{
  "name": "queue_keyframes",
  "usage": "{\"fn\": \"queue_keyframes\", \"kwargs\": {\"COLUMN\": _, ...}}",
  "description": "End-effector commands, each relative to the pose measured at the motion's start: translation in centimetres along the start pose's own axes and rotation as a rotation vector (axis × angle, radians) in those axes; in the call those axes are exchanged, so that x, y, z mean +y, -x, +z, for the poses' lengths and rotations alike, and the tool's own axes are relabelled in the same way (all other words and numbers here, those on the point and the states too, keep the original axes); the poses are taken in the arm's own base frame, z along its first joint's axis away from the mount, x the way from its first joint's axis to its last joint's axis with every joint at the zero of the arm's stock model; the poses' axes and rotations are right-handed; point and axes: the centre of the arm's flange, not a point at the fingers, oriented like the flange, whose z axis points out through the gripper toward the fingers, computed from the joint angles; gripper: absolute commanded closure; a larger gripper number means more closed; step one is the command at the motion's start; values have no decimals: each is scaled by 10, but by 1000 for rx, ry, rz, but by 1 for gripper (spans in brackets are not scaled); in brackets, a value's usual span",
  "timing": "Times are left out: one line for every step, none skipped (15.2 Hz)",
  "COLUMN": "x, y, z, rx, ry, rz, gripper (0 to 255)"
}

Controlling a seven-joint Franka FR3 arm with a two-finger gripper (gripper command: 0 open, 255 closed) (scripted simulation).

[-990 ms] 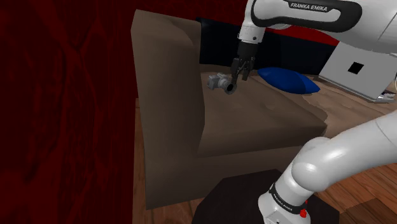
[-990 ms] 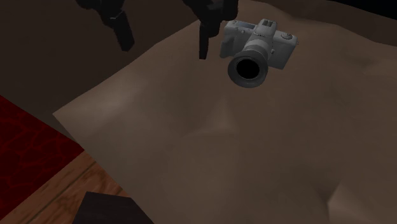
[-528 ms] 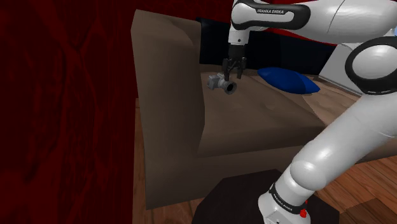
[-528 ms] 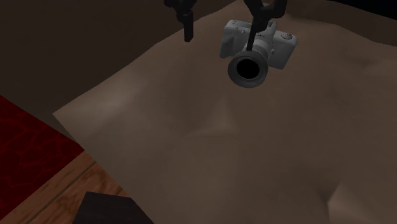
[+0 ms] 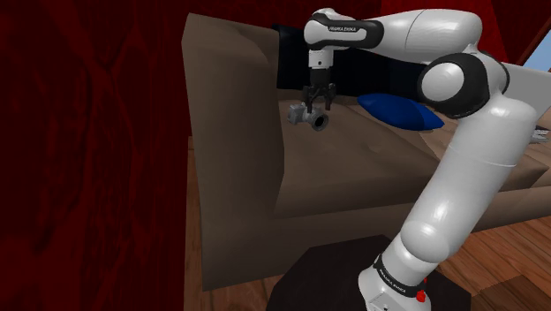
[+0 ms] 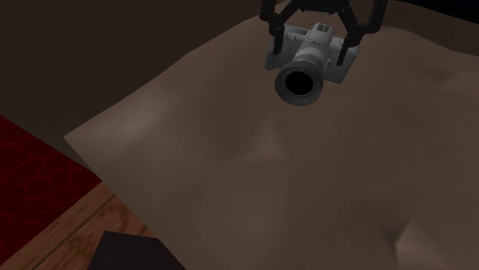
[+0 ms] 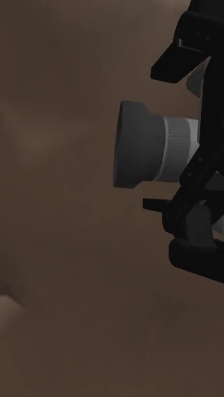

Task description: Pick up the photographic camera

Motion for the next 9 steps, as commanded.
{"fn": "queue_keyframes", "kwargs": {"x": 1, "y": -6, "z": 10, "rx": -3, "ry": 1, "rz": 5, "gripper": 0}}
{"fn": "queue_keyframes", "kwargs": {"x": 1, "y": -8, "z": 15, "rx": -3, "ry": 1, "rz": 5, "gripper": 0}}
{"fn": "queue_keyframes", "kwargs": {"x": 0, "y": -9, "z": 20, "rx": -3, "ry": 1, "rz": 5, "gripper": 0}}
{"fn": "queue_keyframes", "kwargs": {"x": -1, "y": -11, "z": 25, "rx": -3, "ry": 1, "rz": 5, "gripper": 0}}
{"fn": "queue_keyframes", "kwargs": {"x": -1, "y": -12, "z": 30, "rx": -3, "ry": 1, "rz": 5, "gripper": 0}}
{"fn": "queue_keyframes", "kwargs": {"x": -2, "y": -13, "z": 33, "rx": -3, "ry": 1, "rz": 5, "gripper": 0}}
{"fn": "queue_keyframes", "kwargs": {"x": -2, "y": -13, "z": 33, "rx": -3, "ry": 1, "rz": 5, "gripper": 0}}
{"fn": "queue_keyframes", "kwargs": {"x": -1, "y": -12, "z": 33, "rx": -3, "ry": 1, "rz": 5, "gripper": 255}}
{"fn": "queue_keyframes", "kwargs": {"x": -1, "y": -12, "z": 33, "rx": -3, "ry": 1, "rz": 5, "gripper": 255}}
